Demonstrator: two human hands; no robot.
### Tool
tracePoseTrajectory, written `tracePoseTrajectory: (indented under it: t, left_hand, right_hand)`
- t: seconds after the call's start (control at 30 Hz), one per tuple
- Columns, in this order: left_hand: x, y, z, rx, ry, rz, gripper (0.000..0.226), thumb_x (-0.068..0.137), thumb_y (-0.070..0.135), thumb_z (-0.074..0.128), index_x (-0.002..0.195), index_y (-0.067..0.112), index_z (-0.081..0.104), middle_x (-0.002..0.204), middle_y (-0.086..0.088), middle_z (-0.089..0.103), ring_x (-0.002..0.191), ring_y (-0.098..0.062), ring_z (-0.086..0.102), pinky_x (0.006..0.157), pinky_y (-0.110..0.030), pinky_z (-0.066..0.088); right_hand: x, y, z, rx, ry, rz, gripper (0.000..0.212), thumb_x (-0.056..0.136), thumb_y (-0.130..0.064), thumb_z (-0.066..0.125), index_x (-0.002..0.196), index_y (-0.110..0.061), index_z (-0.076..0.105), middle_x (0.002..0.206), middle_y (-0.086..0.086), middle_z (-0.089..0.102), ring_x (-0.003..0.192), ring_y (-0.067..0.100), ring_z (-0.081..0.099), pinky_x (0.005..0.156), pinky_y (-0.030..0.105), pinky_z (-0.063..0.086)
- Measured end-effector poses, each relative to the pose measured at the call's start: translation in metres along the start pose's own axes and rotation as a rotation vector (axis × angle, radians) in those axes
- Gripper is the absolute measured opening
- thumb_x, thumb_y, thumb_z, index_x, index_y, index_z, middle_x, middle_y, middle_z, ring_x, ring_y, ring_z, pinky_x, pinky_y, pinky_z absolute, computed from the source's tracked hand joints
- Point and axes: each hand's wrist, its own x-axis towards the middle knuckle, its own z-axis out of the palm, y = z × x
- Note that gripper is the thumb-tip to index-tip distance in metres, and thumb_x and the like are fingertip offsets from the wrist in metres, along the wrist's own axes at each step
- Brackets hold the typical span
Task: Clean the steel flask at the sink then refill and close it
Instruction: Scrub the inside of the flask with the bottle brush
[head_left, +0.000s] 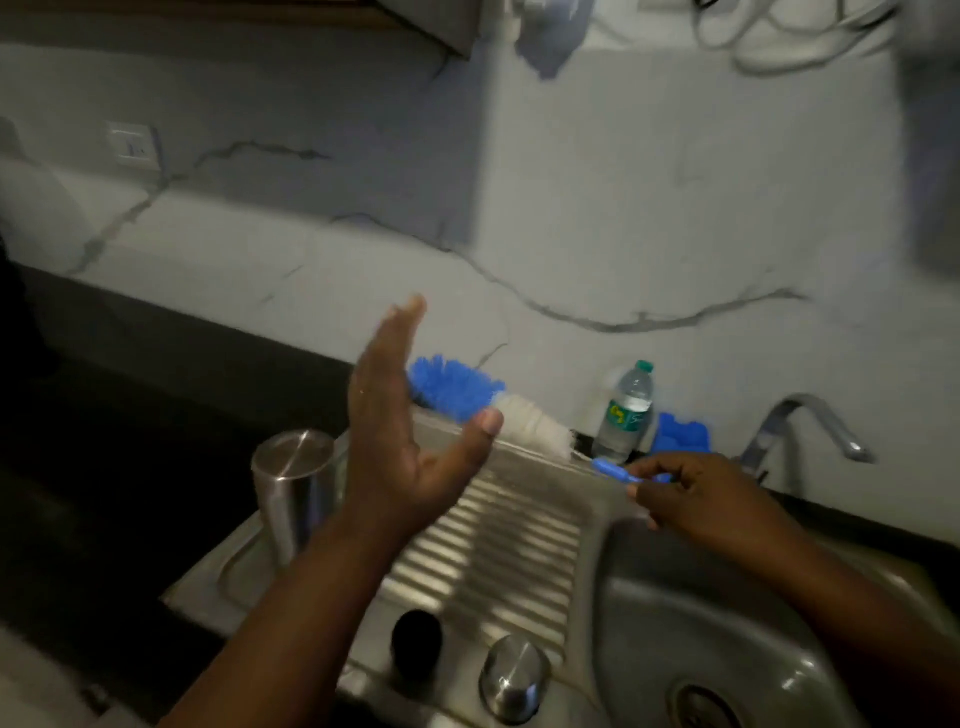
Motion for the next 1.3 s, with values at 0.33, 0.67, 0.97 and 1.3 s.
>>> tracePoseTrajectory:
  t: [0.33,0.67,0.97,1.3]
  left_hand:
    - [-0.01,-0.035,0.176,0.44,-0.732,-0.173,0.119,0.059,0.091,0.024,0.155,0.028,-0.009,0.164,-0.001,-0.01,0.15,-0.026,-0.007,0.118,-0.053,0.002]
    - [-0.002,-0.067,0.257,0.587,-1.049,-0.151,0.114,0.077,0.08,0.044,0.153,0.021,-0.015,0.162,-0.009,-0.018,0.148,-0.033,-0.018,0.115,-0.059,-0.009]
    - [-0.01,-0.098,0.3,0.597,-1.1,-0.2,0.115,0.075,0.082,0.044,0.153,0.022,-0.018,0.162,-0.009,-0.019,0.148,-0.033,-0.019,0.115,-0.059,-0.009]
    - [-0.033,-0.12,0.334,0.559,-1.129,-0.295,0.125,0.066,0.093,0.036,0.15,0.023,-0.024,0.16,-0.006,-0.024,0.147,-0.032,-0.022,0.115,-0.06,-0.011]
  right_hand:
    - [0.023,-0.003,-0.177,-1.053,0.161,0.155,0.014,0.089,-0.047,0.051,0.098,-0.044,0.062,0.091,-0.013,0.062,0.083,0.01,0.059,0.068,0.026,0.044]
    - [0.11,0.018,-0.2,-1.652,0.108,0.076,0.013,0.085,-0.013,0.054,0.077,-0.023,0.049,0.059,-0.008,0.043,0.059,0.013,0.045,0.093,0.036,0.028]
    - [0.186,0.055,-0.158,-1.581,0.104,-0.034,0.022,0.088,-0.009,0.049,0.069,-0.016,0.044,0.073,-0.003,0.052,0.096,0.021,0.053,0.113,0.048,0.011]
    - [0.24,0.103,-0.123,-1.591,0.072,-0.124,0.009,0.087,-0.013,0.057,0.09,-0.017,0.065,0.091,-0.002,0.065,0.104,0.024,0.055,0.113,0.054,0.008]
